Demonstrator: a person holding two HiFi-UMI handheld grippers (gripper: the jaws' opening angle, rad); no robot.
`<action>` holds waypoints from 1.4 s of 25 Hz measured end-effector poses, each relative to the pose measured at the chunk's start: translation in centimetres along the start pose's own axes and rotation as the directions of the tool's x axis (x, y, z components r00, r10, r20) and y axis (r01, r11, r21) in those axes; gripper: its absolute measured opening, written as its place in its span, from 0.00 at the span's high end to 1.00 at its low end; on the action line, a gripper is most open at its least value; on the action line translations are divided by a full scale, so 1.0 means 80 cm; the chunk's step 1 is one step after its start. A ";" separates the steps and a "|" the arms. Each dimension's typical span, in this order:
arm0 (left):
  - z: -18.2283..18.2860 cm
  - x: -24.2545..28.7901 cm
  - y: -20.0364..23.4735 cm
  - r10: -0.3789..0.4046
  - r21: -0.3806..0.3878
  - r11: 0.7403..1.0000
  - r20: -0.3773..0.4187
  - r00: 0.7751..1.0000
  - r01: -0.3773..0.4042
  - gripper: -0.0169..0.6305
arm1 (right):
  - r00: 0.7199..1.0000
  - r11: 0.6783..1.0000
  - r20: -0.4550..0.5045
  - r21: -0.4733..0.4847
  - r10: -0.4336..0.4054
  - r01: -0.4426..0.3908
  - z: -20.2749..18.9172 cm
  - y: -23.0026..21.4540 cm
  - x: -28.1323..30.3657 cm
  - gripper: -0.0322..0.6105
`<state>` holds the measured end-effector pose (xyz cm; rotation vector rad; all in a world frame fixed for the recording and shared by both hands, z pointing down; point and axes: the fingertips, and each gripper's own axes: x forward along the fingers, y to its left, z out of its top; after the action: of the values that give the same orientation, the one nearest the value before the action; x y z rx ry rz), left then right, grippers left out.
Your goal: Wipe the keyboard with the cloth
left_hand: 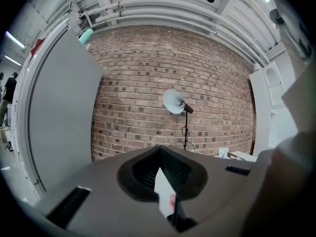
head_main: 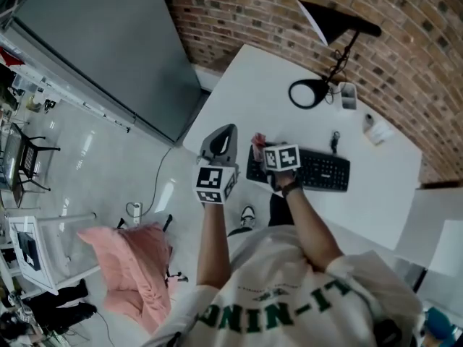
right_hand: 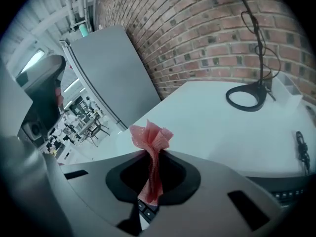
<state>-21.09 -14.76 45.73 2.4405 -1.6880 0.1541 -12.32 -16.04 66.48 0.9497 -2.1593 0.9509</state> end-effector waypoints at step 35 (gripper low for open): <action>-0.052 0.080 -0.040 -0.085 -0.014 0.996 -0.073 0.994 0.084 0.97 | 0.990 0.997 -0.140 0.065 -0.022 0.031 -0.047 -0.055 0.031 0.91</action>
<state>-15.76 -18.67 50.72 2.4619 -1.5485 0.2203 -9.45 -16.12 72.08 0.9134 -2.0044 1.0514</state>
